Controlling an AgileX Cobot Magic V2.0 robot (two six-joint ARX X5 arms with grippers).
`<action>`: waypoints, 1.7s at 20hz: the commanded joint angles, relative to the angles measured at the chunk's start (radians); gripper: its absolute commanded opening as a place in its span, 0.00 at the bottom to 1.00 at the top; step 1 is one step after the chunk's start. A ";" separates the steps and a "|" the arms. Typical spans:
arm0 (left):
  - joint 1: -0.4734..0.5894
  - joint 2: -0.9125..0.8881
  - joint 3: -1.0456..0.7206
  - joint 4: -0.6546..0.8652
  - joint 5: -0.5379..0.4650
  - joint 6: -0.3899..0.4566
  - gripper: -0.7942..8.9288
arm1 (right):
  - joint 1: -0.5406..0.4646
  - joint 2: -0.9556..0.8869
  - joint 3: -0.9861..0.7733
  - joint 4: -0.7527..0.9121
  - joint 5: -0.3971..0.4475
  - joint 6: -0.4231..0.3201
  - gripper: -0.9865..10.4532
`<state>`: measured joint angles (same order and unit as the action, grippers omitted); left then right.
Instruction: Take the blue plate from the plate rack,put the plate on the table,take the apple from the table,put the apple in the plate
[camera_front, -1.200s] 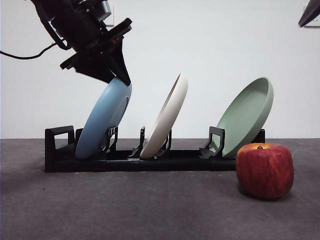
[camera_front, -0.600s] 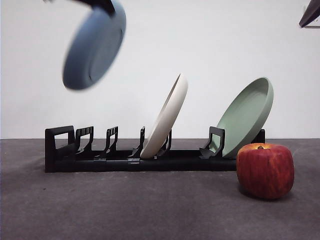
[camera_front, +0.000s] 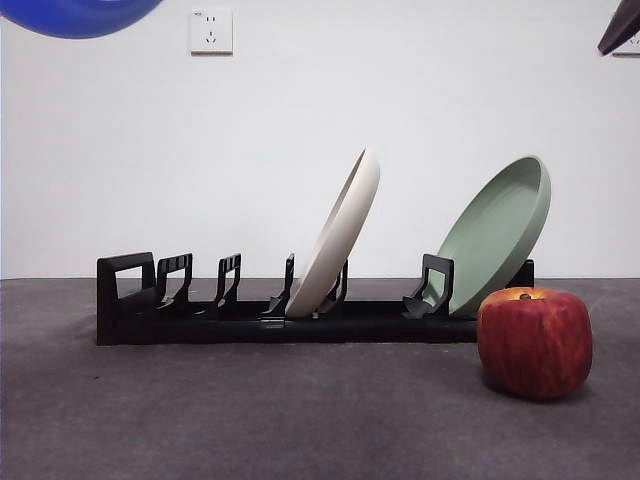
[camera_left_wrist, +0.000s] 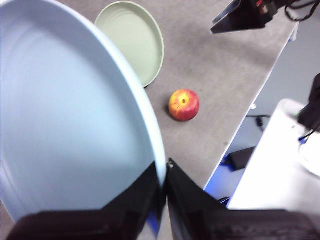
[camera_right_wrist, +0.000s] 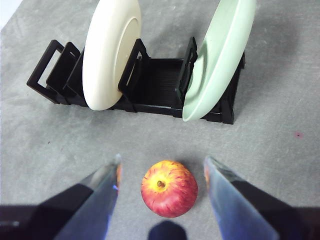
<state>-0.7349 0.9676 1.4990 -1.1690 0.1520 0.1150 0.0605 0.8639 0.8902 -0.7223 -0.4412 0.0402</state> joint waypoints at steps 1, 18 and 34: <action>-0.076 -0.027 -0.083 0.024 -0.057 -0.052 0.07 | 0.000 0.000 0.005 0.003 0.003 -0.005 0.33; -0.438 0.427 -0.610 0.612 -0.447 -0.158 0.07 | 0.000 0.000 0.005 0.001 0.004 -0.005 0.33; -0.436 0.566 -0.526 0.701 -0.422 -0.129 0.44 | 0.027 0.018 0.005 -0.012 0.000 -0.004 0.34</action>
<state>-1.1698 1.5452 0.9634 -0.4755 -0.2699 0.0029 0.0837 0.8799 0.8902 -0.7361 -0.4416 0.0402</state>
